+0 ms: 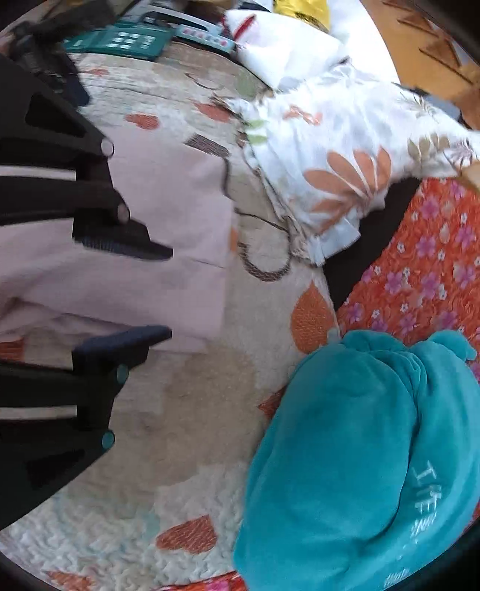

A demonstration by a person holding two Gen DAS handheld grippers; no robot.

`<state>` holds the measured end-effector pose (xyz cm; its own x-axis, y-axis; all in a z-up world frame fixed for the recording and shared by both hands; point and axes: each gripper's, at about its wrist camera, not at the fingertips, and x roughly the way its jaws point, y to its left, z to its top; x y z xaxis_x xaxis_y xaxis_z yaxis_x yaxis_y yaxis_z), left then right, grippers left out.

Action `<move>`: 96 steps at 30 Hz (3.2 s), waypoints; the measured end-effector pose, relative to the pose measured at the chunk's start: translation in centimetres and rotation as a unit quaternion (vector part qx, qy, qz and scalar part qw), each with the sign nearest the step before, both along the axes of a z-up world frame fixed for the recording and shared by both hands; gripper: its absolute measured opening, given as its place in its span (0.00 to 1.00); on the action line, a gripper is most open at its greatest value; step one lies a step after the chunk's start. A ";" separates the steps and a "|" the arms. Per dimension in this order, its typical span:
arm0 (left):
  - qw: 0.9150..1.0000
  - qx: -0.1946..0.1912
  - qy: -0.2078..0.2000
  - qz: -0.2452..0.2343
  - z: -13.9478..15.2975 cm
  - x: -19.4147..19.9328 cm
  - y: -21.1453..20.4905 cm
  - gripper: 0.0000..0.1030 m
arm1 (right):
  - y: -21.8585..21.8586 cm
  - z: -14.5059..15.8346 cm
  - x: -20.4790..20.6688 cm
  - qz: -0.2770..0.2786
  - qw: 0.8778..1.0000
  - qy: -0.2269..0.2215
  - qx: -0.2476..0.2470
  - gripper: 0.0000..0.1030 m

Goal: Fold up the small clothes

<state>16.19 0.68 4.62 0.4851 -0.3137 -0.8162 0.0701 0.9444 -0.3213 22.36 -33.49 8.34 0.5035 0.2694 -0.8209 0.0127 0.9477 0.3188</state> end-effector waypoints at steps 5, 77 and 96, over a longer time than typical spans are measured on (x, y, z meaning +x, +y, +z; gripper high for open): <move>0.998 -0.055 0.023 -0.012 -1.1 0.3 -1.4 0.72 | -1.5 -1.8 -3.9 -0.006 0.999 0.022 0.036 0.73; 0.998 0.043 -0.010 -0.054 0.1 -6.1 -2.0 0.54 | 8.5 -4.4 -5.6 -0.004 0.999 0.045 -0.021 0.15; 0.995 0.065 0.053 -0.050 -3.2 -6.4 -2.9 0.90 | 8.1 1.1 -9.6 -0.009 1.000 -0.022 -0.010 0.26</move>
<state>9.78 -2.27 1.41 0.3665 -0.2442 -0.8978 0.1384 0.9685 -0.2069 12.77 -25.37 9.47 0.5432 0.2444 -0.8033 0.0155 0.9536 0.3007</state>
